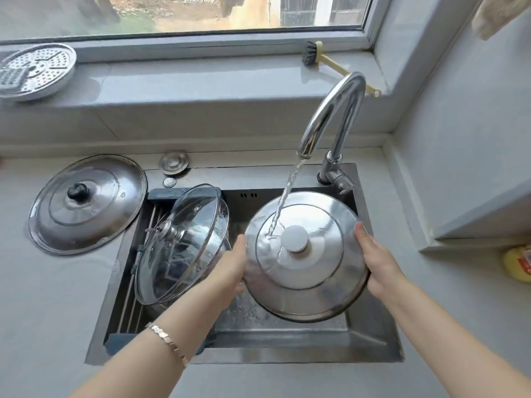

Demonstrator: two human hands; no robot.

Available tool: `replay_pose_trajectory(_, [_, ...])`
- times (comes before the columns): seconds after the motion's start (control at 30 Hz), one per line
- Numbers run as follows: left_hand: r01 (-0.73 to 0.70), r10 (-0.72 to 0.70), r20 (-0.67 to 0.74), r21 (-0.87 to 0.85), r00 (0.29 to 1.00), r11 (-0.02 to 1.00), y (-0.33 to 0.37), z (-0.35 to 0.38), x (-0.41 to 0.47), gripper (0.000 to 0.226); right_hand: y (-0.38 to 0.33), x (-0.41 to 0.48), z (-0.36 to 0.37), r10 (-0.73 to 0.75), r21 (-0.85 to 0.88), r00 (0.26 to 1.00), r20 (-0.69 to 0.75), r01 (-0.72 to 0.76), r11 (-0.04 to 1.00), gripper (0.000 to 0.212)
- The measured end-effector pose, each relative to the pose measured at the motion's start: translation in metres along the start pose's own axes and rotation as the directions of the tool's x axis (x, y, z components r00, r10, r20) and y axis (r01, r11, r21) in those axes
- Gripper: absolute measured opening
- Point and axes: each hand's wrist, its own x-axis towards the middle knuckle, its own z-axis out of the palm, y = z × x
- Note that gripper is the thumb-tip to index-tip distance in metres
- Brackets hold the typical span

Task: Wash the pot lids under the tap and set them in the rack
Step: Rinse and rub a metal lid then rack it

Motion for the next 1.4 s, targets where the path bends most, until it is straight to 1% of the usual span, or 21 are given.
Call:
replay_pose_trajectory(0.03, [0.005, -0.004, 0.010, -0.055, 1.000, 0.998, 0.002, -0.003, 0.001, 0.069, 0.004, 0.000, -0.002, 0.047, 0.039, 0.999, 0.018, -0.047, 0.998, 0.053])
replay_pose_trajectory(0.1, [-0.005, 0.004, -0.015, -0.105, 1.000, 0.995, 0.008, -0.009, 0.001, 0.065, 0.012, -0.001, -0.004, 0.134, 0.119, 0.990, 0.047, -0.139, 0.983, 0.048])
replay_pose_trajectory(0.27, [-0.176, 0.169, -0.110, -0.055, 0.979, 0.983, 0.032, -0.027, -0.003, 0.046, 0.032, 0.006, 0.013, 0.249, 0.258, 0.960, 0.130, -0.276, 0.926, 0.061])
replay_pose_trajectory(0.37, [-0.345, 0.336, -0.191, -0.011, 0.922, 0.939, 0.047, -0.039, -0.009, 0.041, 0.043, 0.013, 0.039, 0.307, 0.236, 0.931, 0.198, -0.349, 0.907, 0.061])
replay_pose_trajectory(0.47, [-0.481, 0.461, -0.280, -0.005, 0.842, 0.876, 0.055, -0.049, -0.019, 0.055, 0.051, 0.027, 0.070, 0.308, 0.163, 0.919, 0.247, -0.353, 0.921, 0.062])
replay_pose_trajectory(0.57, [-0.555, 0.538, -0.338, 0.054, 0.772, 0.830, 0.056, -0.053, -0.026, 0.039, 0.052, 0.038, 0.095, 0.362, 0.043, 0.895, 0.260, -0.385, 0.922, 0.057])
replay_pose_trajectory(0.63, [-0.585, 0.574, -0.341, 0.079, 0.745, 0.807, 0.060, -0.051, -0.030, 0.032, 0.051, 0.045, 0.107, 0.412, -0.075, 0.885, 0.217, -0.406, 0.911, 0.055])
replay_pose_trajectory(0.7, [-0.593, 0.596, -0.327, 0.120, 0.733, 0.796, 0.066, -0.043, -0.031, 0.027, 0.049, 0.049, 0.109, 0.416, -0.339, 0.901, 0.127, -0.355, 0.872, 0.056])
replay_pose_trajectory(0.77, [-0.597, 0.622, -0.289, 0.179, 0.728, 0.782, 0.073, -0.032, -0.029, 0.029, 0.045, 0.052, 0.098, 0.329, -0.662, 0.940, 0.094, -0.188, 0.726, 0.041])
replay_pose_trajectory(0.8, [-0.595, 0.637, -0.255, 0.228, 0.728, 0.771, 0.077, -0.024, -0.027, 0.031, 0.044, 0.056, 0.088, 0.278, -0.753, 0.955, 0.103, -0.107, 0.650, 0.028])
replay_pose_trajectory(0.83, [-0.590, 0.651, -0.218, 0.288, 0.727, 0.755, 0.081, -0.014, -0.025, 0.034, 0.042, 0.059, 0.078, 0.233, -0.812, 0.967, 0.103, -0.054, 0.582, 0.022])
replay_pose_trajectory(0.87, [-0.574, 0.655, -0.181, 0.350, 0.734, 0.740, 0.084, -0.004, -0.024, 0.038, 0.041, 0.062, 0.066, 0.192, -0.847, 0.977, 0.091, -0.025, 0.531, 0.024])
replay_pose_trajectory(0.93, [-0.535, 0.636, -0.111, 0.442, 0.764, 0.720, 0.090, 0.015, -0.022, 0.041, 0.031, 0.062, 0.046, 0.097, -0.876, 0.994, 0.051, -0.001, 0.482, 0.031])
replay_pose_trajectory(1.0, [-0.518, 0.612, -0.035, 0.495, 0.790, 0.698, 0.094, 0.031, -0.020, 0.035, 0.018, 0.064, 0.029, -0.005, -0.892, 1.000, 0.000, 0.003, 0.452, 0.036])
replay_pose_trajectory(1.07, [-0.541, 0.609, 0.045, 0.513, 0.792, 0.666, 0.095, 0.044, -0.020, 0.026, 0.006, 0.068, 0.020, -0.100, -0.876, 0.994, -0.034, 0.019, 0.483, 0.048])
replay_pose_trajectory(1.13, [-0.578, 0.620, 0.112, 0.521, 0.776, 0.629, 0.092, 0.052, -0.022, 0.020, -0.008, 0.074, 0.020, -0.139, -0.783, 0.989, -0.052, 0.046, 0.620, 0.056])
replay_pose_trajectory(1.2, [-0.605, 0.642, 0.139, 0.530, 0.754, 0.594, 0.087, 0.053, -0.025, 0.021, -0.020, 0.082, 0.027, -0.153, -0.641, 0.986, -0.072, 0.072, 0.764, 0.037])
replay_pose_trajectory(1.23, [-0.614, 0.653, 0.142, 0.530, 0.744, 0.584, 0.084, 0.052, -0.026, 0.022, -0.025, 0.086, 0.031, -0.168, -0.580, 0.981, -0.095, 0.082, 0.810, 0.019])
replay_pose_trajectory(1.27, [-0.622, 0.663, 0.138, 0.524, 0.736, 0.581, 0.082, 0.049, -0.027, 0.022, -0.030, 0.089, 0.037, -0.177, -0.521, 0.976, -0.125, 0.087, 0.849, 0.013])
replay_pose_trajectory(1.33, [-0.626, 0.677, 0.110, 0.508, 0.728, 0.592, 0.077, 0.042, -0.027, 0.026, -0.035, 0.093, 0.047, -0.154, -0.417, 0.971, -0.184, 0.065, 0.907, 0.021])
replay_pose_trajectory(1.4, [-0.633, 0.684, 0.084, 0.475, 0.724, 0.611, 0.072, 0.034, -0.026, 0.029, -0.035, 0.095, 0.057, -0.155, -0.385, 0.966, -0.207, 0.065, 0.921, 0.032])
